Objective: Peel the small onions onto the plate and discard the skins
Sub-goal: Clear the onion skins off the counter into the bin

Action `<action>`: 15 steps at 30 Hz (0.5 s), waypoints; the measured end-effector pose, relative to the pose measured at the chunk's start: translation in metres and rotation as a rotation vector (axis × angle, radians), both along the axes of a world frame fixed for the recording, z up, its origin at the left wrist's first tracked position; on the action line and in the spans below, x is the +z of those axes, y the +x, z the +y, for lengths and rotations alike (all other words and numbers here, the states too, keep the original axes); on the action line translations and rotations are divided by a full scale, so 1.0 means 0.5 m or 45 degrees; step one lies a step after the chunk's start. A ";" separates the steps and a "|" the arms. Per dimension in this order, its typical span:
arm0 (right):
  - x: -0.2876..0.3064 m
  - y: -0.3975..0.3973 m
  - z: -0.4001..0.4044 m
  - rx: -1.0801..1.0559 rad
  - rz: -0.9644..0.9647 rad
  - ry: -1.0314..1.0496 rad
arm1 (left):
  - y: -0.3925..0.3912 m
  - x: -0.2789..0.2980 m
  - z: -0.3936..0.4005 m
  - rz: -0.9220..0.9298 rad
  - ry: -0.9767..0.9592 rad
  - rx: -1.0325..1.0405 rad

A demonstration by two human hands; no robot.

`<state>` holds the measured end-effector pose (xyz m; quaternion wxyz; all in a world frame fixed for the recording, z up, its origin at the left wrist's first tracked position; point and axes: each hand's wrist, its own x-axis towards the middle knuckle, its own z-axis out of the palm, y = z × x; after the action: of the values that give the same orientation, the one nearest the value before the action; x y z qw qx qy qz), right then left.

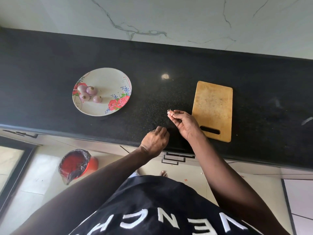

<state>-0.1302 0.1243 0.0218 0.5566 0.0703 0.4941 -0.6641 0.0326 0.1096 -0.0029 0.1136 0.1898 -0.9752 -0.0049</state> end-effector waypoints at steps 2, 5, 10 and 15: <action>0.006 0.003 0.001 -0.005 -0.016 0.011 | 0.016 -0.015 -0.013 0.076 0.019 -0.058; 0.016 0.009 -0.005 -0.009 -0.055 0.011 | 0.034 -0.014 -0.027 0.236 0.228 0.079; 0.024 0.033 -0.032 -0.003 -0.148 0.017 | 0.055 0.041 -0.043 0.749 1.423 1.109; 0.037 0.112 -0.071 0.134 -0.208 0.013 | 0.154 0.075 -0.096 1.378 2.499 1.378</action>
<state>-0.0739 0.0890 0.0404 0.6289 0.1011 0.4534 -0.6235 0.1094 0.0614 0.0348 0.2983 0.5454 -0.1839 -0.7614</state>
